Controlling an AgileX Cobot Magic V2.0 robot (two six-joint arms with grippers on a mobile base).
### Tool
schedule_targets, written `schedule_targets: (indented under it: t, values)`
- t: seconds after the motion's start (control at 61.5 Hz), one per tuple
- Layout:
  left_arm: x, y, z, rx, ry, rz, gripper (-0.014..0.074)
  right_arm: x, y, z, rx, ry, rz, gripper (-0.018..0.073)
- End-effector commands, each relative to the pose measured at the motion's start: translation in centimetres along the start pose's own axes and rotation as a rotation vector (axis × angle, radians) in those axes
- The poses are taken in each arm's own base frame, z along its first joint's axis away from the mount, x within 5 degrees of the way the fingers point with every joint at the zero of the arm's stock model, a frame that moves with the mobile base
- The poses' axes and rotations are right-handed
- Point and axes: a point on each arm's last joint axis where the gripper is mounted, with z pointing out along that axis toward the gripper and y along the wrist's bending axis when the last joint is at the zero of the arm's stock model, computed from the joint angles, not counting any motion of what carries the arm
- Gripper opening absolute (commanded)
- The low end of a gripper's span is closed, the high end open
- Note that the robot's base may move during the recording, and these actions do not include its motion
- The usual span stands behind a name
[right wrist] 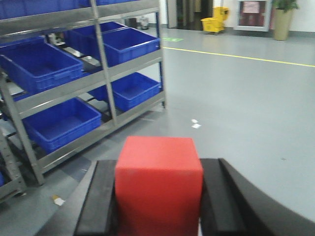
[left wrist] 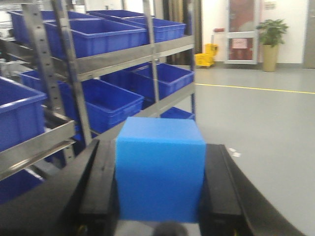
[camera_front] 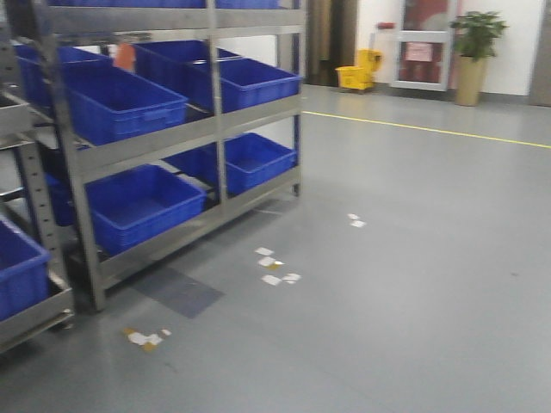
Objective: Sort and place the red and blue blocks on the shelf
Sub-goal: 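Turn the base toward the shelf of blue bins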
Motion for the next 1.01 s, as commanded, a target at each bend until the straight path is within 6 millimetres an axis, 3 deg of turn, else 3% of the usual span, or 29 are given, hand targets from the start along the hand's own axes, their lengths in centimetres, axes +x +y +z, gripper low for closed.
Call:
schedule_targets:
  t: [0.0,0.991]
  values:
    - [-1.67,0.06,0.00,-0.004,-0.108,-0.008,0.0125,-1.68,0.14,-0.14,-0.005,-0.110,-0.013,0.0057]
    - [-1.67,0.06,0.00,-0.004,-0.108,-0.008,0.0125,-1.68,0.14,-0.14,-0.005,-0.110,-0.013,0.0057]
